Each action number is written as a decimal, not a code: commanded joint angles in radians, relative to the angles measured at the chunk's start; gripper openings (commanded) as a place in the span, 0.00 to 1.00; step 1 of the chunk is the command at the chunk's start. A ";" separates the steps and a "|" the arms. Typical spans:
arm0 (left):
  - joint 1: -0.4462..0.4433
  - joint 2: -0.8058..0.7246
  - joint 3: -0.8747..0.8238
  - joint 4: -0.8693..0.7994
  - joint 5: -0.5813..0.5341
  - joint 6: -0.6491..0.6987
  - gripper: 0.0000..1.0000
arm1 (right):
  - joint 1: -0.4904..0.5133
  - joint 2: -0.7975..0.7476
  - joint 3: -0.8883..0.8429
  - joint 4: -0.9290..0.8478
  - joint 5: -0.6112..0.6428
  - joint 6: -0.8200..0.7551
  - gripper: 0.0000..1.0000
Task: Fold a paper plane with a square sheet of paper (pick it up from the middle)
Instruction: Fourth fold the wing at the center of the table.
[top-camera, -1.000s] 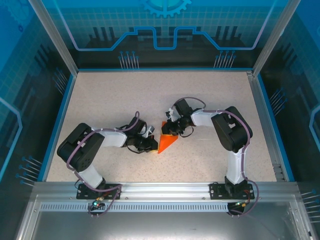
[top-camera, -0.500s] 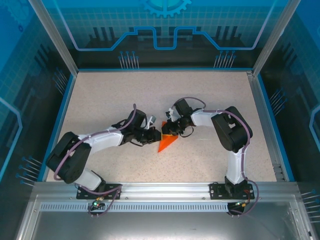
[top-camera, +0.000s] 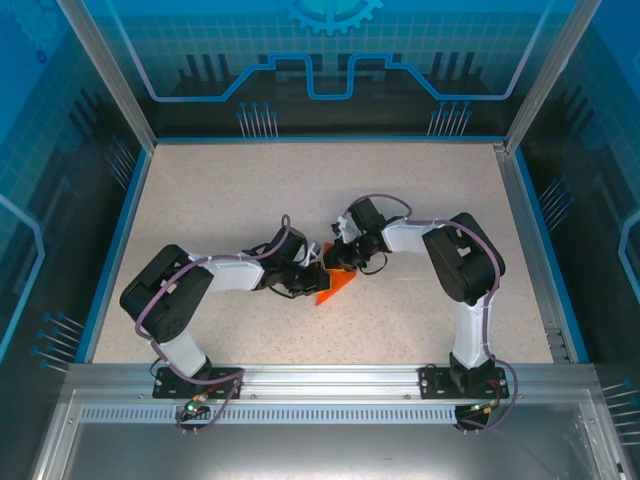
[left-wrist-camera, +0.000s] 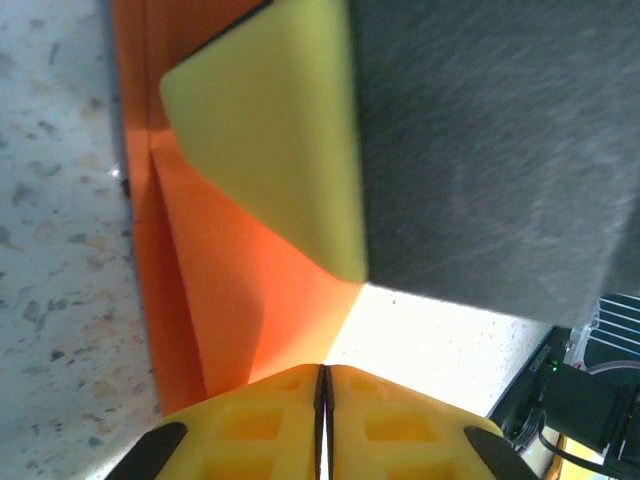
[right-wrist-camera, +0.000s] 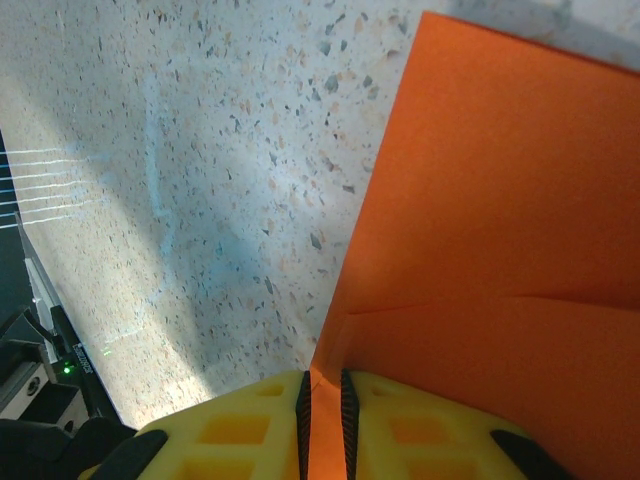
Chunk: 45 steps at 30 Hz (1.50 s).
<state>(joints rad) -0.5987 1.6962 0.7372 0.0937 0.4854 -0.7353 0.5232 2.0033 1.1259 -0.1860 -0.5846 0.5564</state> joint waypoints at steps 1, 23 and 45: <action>-0.003 0.027 -0.063 0.044 -0.003 -0.024 0.12 | 0.004 0.063 -0.038 -0.065 0.076 -0.019 0.19; -0.077 0.073 -0.265 0.080 0.088 -0.113 0.11 | 0.004 0.074 -0.043 -0.060 0.084 -0.013 0.20; -0.031 -0.051 -0.020 0.046 -0.046 -0.086 0.12 | 0.009 0.058 -0.084 0.011 0.054 0.039 0.20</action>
<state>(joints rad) -0.6312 1.5959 0.7109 0.1810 0.4675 -0.8471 0.5224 2.0010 1.0966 -0.1219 -0.6071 0.5888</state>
